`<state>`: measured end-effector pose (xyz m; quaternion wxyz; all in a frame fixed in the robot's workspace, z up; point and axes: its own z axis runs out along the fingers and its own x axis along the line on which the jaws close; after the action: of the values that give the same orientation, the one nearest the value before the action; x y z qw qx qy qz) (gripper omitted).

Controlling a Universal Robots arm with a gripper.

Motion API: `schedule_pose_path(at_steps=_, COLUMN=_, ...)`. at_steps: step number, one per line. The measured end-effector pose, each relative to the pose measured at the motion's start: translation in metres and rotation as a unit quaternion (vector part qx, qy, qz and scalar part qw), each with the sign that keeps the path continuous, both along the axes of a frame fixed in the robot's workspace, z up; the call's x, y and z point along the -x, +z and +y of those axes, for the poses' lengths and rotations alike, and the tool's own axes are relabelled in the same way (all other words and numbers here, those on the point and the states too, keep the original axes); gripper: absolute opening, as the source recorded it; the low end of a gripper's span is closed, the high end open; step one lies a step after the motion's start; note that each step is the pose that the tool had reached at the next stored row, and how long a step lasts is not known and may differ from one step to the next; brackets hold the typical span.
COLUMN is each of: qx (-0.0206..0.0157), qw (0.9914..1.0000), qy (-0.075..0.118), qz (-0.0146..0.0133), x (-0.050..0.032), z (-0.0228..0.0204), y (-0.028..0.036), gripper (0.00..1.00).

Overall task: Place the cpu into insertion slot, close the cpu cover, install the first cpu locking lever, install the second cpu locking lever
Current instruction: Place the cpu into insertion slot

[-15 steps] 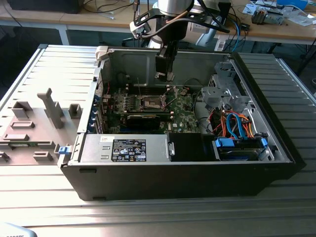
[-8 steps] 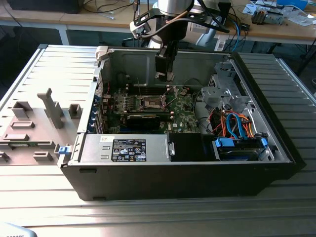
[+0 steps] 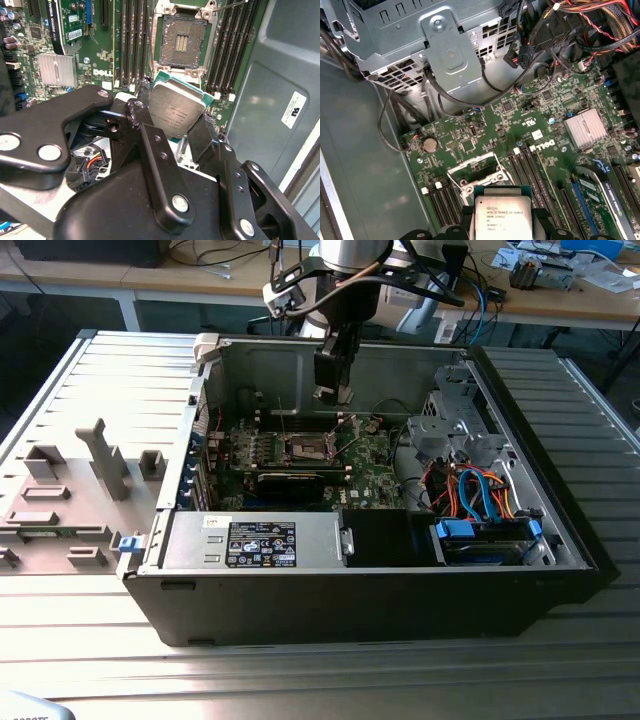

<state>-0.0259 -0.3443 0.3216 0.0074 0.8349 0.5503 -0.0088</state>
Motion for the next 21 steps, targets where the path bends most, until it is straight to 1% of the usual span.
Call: schedule_pose_path(at_steps=21, qx=0.0000, qw=0.99994, qy=-0.011, qz=0.0000, x=0.0000, z=0.0000, y=0.0000, gripper=0.54)
